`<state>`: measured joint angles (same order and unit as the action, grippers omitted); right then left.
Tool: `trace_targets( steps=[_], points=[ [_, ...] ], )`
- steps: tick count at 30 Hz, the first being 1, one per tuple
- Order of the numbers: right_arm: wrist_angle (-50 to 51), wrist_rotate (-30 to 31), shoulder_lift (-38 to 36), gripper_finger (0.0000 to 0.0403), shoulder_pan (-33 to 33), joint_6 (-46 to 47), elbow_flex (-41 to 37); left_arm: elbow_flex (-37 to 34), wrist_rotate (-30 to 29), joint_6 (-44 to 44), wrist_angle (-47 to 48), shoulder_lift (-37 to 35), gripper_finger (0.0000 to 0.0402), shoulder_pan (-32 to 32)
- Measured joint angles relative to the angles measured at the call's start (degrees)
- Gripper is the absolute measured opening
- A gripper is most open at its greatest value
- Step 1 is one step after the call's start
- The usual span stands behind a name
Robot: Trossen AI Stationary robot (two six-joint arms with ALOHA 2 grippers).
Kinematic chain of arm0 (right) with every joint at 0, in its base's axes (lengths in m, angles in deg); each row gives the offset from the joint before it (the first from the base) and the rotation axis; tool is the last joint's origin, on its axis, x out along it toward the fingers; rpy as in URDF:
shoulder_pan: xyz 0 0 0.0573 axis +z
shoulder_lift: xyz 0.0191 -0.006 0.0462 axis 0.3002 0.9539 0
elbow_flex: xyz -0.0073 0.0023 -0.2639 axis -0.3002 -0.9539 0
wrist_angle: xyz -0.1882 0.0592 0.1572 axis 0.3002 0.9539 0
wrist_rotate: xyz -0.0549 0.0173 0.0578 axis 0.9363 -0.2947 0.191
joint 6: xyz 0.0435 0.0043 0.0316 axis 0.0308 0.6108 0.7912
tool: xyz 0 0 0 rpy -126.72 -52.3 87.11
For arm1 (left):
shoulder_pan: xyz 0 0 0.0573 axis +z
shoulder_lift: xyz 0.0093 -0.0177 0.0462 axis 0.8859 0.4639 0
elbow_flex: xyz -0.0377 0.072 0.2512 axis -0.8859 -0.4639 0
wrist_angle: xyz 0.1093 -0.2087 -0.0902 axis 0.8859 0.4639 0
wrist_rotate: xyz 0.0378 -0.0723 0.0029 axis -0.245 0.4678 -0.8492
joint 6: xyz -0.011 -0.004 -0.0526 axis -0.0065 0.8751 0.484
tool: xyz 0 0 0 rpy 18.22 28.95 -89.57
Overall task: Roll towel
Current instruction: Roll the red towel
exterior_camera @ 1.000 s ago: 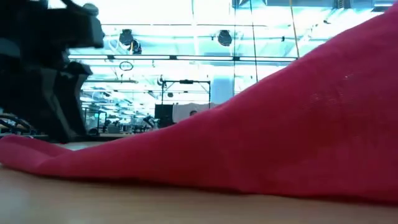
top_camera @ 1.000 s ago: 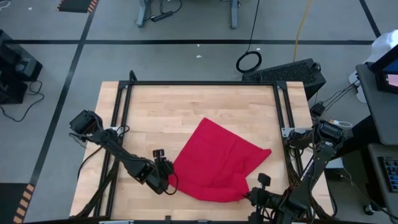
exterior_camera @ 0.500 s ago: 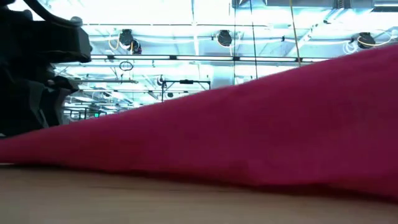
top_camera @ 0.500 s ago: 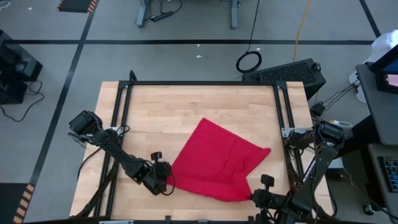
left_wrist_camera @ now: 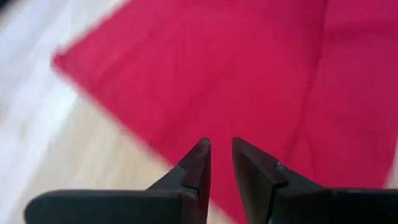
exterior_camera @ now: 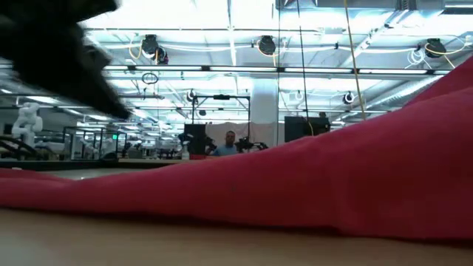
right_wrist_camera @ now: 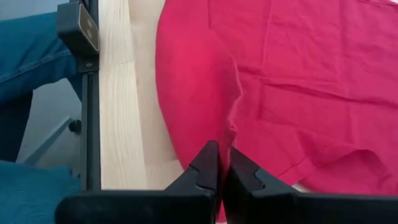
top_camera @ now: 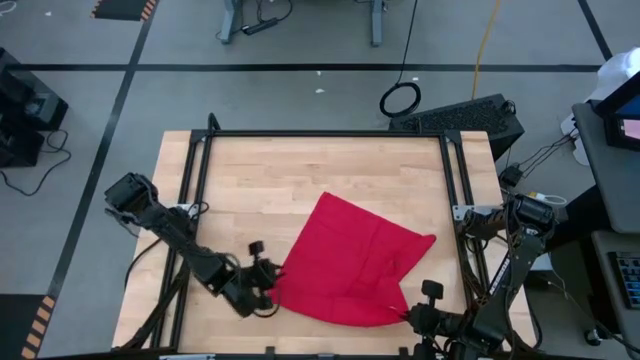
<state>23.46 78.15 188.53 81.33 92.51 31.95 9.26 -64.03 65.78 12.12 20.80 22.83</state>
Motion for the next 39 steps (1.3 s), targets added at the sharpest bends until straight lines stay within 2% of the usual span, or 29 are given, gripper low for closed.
trace_targets(
  steps=[2,6,12,14,20,26,30,34,39],
  points=[
    [0.0,-0.1,0.0,0.0002,0.0,0.0,0.0,0.0,1.3,-7.7,-6.7,0.5,0.0072,3.4],
    [-0.5,-0.2,0.0,0.0002,0.0,1.0,0.0,0.1,10.5,-20.2,-18.2,1.7,0.0072,11.4],
    [-0.9,0.0,0.0,0.0002,0.0,1.8,0.0,0.1,24.1,-25.7,-19.3,4.8,0.0072,21.6],
    [-1.2,0.2,0.0,0.0002,0.0,1.8,0.0,0.1,27.0,-26.5,-19.3,6.7,0.0072,23.8],
    [-3.0,2.1,0.0,0.0002,0.0,1.9,0.0,0.0,27.2,-26.4,-16.9,11.4,0.0072,26.1],
    [-4.4,3.3,0.0,0.0002,-0.1,1.8,0.0,0.4,24.3,-25.9,-14.0,13.4,0.0072,26.4],
    [-4.6,4.2,0.0,0.0002,-0.6,1.8,0.0,0.4,20.1,-22.7,-6.3,12.1,0.0072,26.4],
    [-5.2,8.6,0.0,0.0002,-2.2,1.8,0.0,0.2,16.1,-18.4,4.0,9.6,0.0072,26.4],
    [-6.9,10.4,0.0,0.0002,-6.1,0.0,0.0,0.1,13.5,-7.7,19.2,6.3,0.0072,26.2]
  ],
)
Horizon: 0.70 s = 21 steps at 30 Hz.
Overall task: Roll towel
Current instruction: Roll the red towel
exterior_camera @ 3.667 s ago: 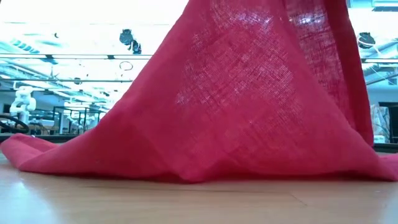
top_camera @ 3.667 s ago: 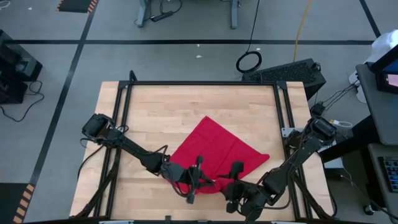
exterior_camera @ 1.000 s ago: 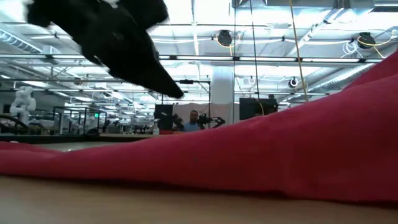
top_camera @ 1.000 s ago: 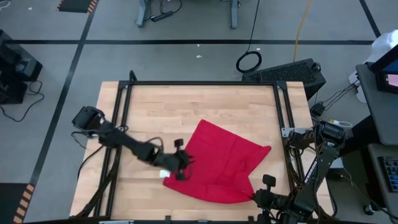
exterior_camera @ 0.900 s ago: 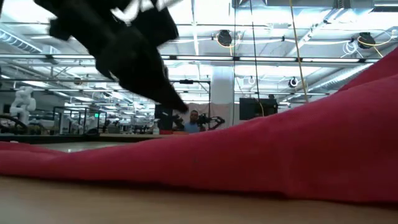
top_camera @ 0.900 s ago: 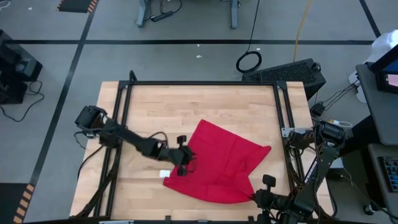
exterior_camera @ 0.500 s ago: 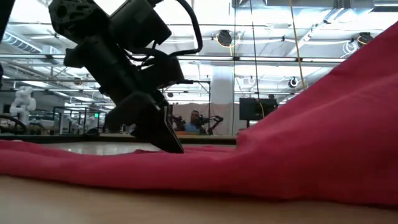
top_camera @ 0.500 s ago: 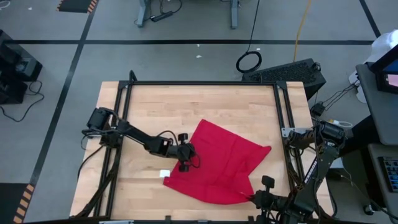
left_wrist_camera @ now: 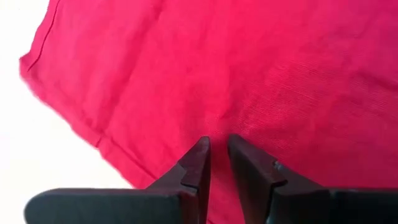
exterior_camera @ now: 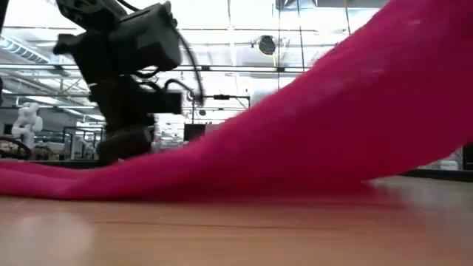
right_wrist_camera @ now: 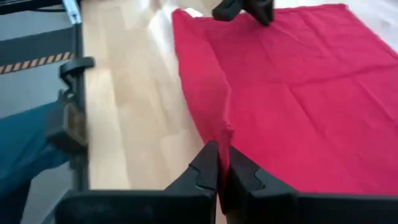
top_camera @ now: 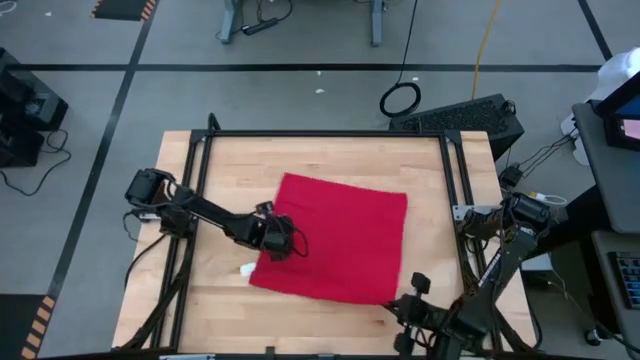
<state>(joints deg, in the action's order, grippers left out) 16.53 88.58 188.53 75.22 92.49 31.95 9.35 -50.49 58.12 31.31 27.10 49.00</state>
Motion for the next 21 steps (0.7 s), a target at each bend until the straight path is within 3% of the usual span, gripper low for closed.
trace_targets(
  steps=[5,9,15,21],
  points=[
    [-2.2,0.1,1.3,0.0002,-5.3,-6.0,0.0,-0.3,-1.7,9.2,12.2,-2.0,0.0072,-2.7],
    [-2.5,-4.2,3.5,0.0002,-9.8,-9.0,0.0,-0.4,-1.2,11.9,15.5,-4.5,0.0072,-5.4],
    [-2.1,-16.3,5.5,0.0002,-12.0,-10.2,0.0,-0.3,-1.2,12.8,16.2,-8.6,0.0072,-10.8],
    [-2.0,-16.7,5.6,0.0002,-11.2,-9.1,0.0,-0.2,2.2,16.8,13.3,-10.4,0.0072,-19.4]
  ],
)
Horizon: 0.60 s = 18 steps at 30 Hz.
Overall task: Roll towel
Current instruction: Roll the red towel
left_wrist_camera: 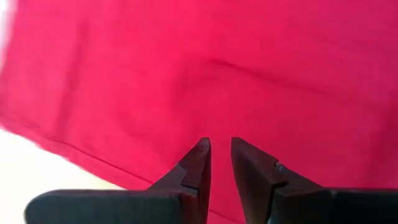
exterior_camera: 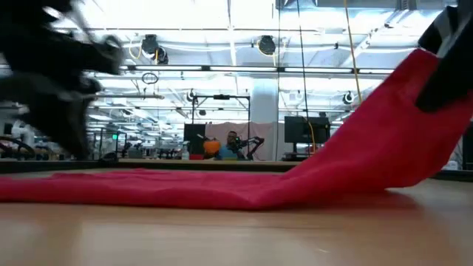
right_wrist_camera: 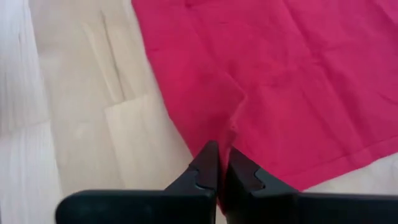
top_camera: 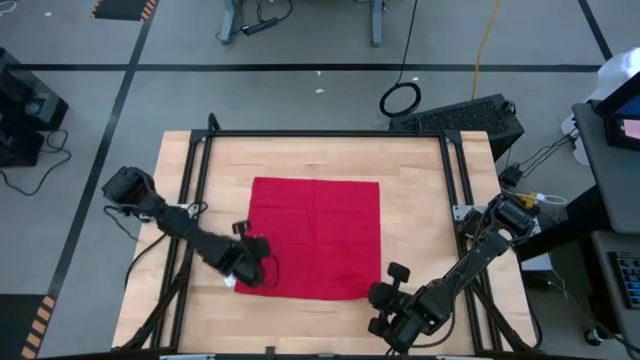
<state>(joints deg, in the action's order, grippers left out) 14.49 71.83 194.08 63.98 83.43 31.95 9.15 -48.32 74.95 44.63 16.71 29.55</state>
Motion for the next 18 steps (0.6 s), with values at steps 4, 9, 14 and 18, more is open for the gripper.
trace_targets(
  steps=[4,9,14,18],
  points=[
    [0.6,-1.3,0.0,0.0002,1.2,0.3,0.0,0.0,0.2,8.9,-0.9,0.0,0.0072,-7.1],
    [0.8,-1.1,0.0,0.0002,2.6,0.4,0.0,0.0,-0.5,17.3,-1.7,0.0,0.0077,-16.0],
    [1.5,-1.0,0.0,0.0002,3.5,0.3,0.0,0.0,-2.6,25.7,-4.7,-0.1,0.0107,-22.8],
    [2.4,-1.0,0.0,0.0002,3.8,0.2,0.0,0.1,-4.4,30.2,-6.0,-0.1,0.0144,-26.4]
  ],
)
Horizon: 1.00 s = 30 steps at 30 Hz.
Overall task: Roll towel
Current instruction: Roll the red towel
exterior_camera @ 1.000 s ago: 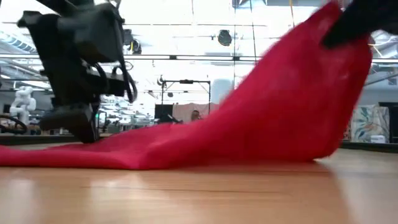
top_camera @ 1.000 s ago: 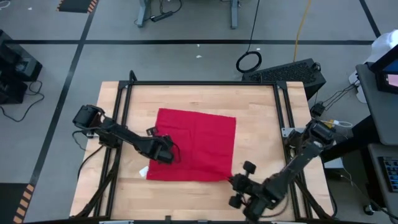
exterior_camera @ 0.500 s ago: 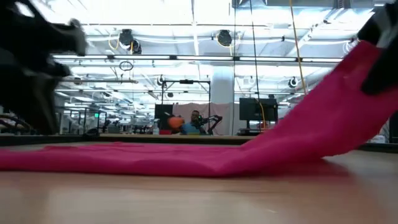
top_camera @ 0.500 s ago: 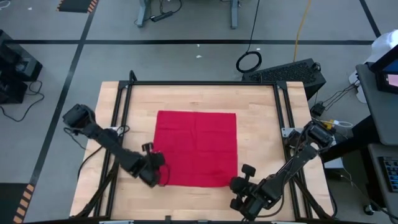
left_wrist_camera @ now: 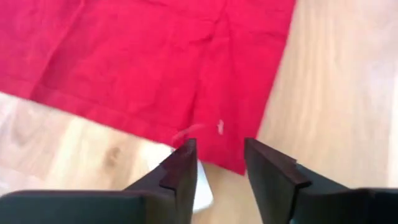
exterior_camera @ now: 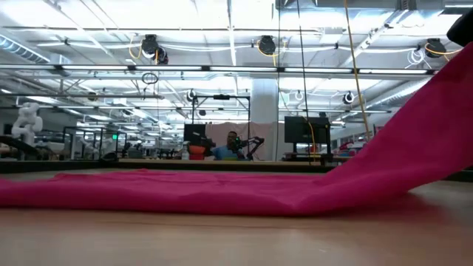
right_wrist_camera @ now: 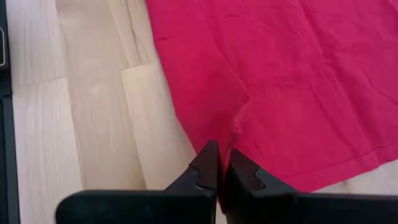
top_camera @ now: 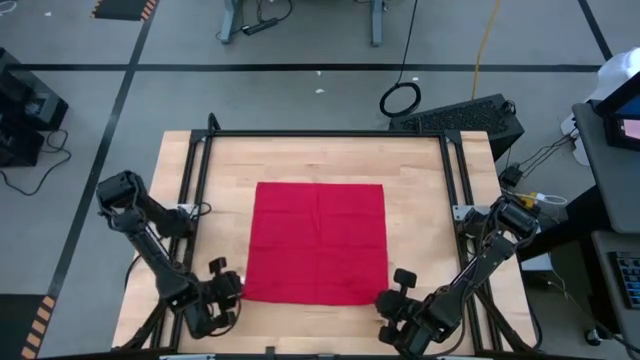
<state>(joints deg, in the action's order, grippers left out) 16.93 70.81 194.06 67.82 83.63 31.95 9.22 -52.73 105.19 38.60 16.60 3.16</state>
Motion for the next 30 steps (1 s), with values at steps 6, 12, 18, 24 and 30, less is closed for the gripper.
trace_targets(
  steps=[6,12,18,24,30],
  points=[
    [0.0,-0.1,0.0,0.0002,0.0,-1.3,0.0,-0.1,-3.2,0.0,-3.3,1.2,0.0186,-1.6],
    [0.0,-0.1,0.0,0.0002,0.0,-1.5,0.0,-0.3,-1.5,0.3,-4.3,5.2,0.0189,0.1],
    [-0.1,-0.1,0.0,0.0002,0.0,-1.3,0.0,-0.3,-1.7,1.0,-4.2,5.8,0.0167,0.3],
    [-0.1,-0.2,0.0,0.0002,0.0,0.2,0.0,-0.3,-1.2,1.7,-5.1,5.8,0.0073,0.2],
    [-2.2,-0.4,0.0,0.0008,0.0,-0.2,0.0,0.0,-1.2,1.7,-4.7,5.7,0.0011,-1.4]
  ],
)
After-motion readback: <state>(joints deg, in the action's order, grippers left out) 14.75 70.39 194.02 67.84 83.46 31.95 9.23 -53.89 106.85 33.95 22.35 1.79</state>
